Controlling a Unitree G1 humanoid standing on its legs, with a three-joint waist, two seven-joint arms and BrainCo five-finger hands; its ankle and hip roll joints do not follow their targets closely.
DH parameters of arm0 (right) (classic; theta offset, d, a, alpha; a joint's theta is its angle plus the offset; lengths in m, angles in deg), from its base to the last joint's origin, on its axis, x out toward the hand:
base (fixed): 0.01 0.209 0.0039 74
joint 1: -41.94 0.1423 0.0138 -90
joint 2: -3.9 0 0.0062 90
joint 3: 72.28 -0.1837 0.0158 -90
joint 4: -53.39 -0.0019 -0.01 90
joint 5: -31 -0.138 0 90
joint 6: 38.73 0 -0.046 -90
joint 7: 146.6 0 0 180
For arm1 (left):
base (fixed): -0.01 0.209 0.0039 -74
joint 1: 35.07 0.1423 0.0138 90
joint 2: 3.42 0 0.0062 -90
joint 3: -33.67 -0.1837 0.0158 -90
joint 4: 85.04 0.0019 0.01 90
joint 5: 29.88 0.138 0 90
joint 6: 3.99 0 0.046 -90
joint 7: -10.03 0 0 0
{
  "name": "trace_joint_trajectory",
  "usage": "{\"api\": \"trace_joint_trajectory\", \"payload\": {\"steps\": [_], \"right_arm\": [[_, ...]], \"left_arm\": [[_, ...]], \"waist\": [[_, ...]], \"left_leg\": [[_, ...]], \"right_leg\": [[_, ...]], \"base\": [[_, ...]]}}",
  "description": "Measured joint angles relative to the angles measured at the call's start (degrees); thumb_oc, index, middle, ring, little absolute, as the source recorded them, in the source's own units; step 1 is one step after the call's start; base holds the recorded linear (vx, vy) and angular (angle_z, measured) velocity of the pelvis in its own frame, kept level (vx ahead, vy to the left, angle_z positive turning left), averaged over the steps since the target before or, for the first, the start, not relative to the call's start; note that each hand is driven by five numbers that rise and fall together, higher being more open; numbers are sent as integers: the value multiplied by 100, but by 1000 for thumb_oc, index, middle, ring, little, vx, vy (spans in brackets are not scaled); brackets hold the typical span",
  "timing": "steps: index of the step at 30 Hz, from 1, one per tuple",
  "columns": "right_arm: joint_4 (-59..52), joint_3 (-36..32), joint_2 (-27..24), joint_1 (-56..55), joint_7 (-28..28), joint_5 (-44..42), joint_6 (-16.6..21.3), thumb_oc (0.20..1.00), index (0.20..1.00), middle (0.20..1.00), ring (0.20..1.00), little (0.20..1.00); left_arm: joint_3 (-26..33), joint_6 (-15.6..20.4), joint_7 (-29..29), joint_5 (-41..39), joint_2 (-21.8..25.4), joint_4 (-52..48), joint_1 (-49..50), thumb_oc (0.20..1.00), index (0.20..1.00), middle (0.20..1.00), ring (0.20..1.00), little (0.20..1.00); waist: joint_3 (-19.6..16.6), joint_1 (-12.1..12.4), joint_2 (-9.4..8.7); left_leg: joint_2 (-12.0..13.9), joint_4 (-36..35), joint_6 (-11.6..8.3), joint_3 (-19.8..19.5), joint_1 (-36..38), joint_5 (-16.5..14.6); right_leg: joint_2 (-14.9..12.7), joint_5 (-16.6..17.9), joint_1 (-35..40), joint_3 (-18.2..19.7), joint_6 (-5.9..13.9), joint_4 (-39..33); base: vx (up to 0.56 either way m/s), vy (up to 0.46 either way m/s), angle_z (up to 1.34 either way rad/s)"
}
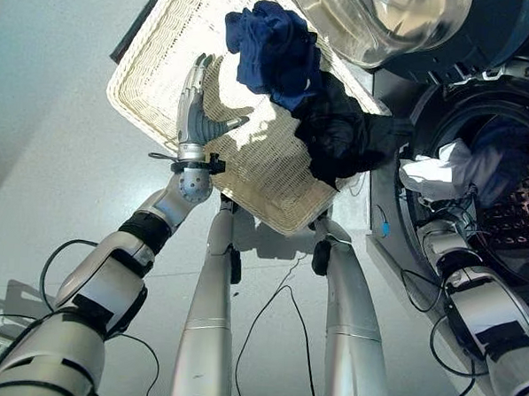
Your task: Put the clothes into the washing machine.
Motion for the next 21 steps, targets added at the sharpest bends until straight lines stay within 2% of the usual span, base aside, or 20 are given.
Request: {"api": "trace_joint_trajectory", "payload": {"steps": [7,12,13,14,15,16,17,18,21], "right_arm": [[124,298,27,83,-30,503,-250,1000,1000,1000,1000,1000],[200,347,29,196,-47,585,-259,1000,1000,1000,1000,1000],[218,364,29,357,-139,650,-269,1000,1000,1000,1000,1000],[218,364,29,357,-139,650,-269,1000,1000,1000,1000,1000],[247,535,20,524,-165,719,-292,583,583,583,583,583],[249,790,21,737,-253,794,-390,200,200,200,200,200],[249,790,21,737,-253,794,-390,200,200,200,200,200],[263,918,-33,995,-293,808,-532,200,200,200,200,200],[300,912,-247,1095,-314,891,-651,200,200,200,200,200]], "left_arm": [[-6,-1,11,-2,7,-38,0,1000,1000,1000,1000,1000],[-5,-2,11,-2,15,-37,-17,1000,1000,1000,1000,1000],[-7,-13,10,-4,9,-41,-38,1000,1000,1000,1000,1000],[-7,-13,10,-4,9,-41,-38,1000,1000,1000,1000,1000],[-22,-21,9,-5,-4,-71,-70,1000,1000,1000,1000,1000],[-67,-24,7,-5,-9,-113,-130,1000,1000,1000,1000,1000],[-67,-24,7,-5,-9,-113,-130,1000,1000,1000,1000,1000],[-89,-28,-1,-3,-63,-165,-218,1000,1000,1000,1000,1000],[-87,-32,-2,-3,-123,-148,-226,1000,1000,1000,1000,1000]], "waist": [[1,23,13],[3,30,19],[10,33,119],[10,33,119],[3,30,181],[-4,35,230],[-4,35,230],[6,42,313],[9,53,331]], "left_leg": [[-1,-3,-1,39,-4,1],[-1,-20,0,58,-9,2],[-5,-43,2,58,-12,4],[-5,-43,2,58,-12,4],[-5,-53,3,54,-28,4],[-5,-35,3,53,-82,5],[-5,-35,3,53,-82,5],[-5,-16,-3,52,-185,30],[-3,-15,-5,51,-193,39]], "right_leg": [[-9,0,-26,16,0,15],[-6,-1,-64,44,1,40],[-6,-1,-68,45,1,31],[-6,-1,-68,45,1,31],[-5,-1,-88,45,1,29],[-3,-1,-147,46,1,37],[-3,-1,-147,46,1,37],[-4,7,-237,45,-9,44],[-6,32,-239,37,-49,41]], "base": [[0,0,0],[0,0,0],[0,0,0],[0,0,0],[0,0,0],[0,0,0],[0,0,0],[0,0,0],[0,0,0]]}}
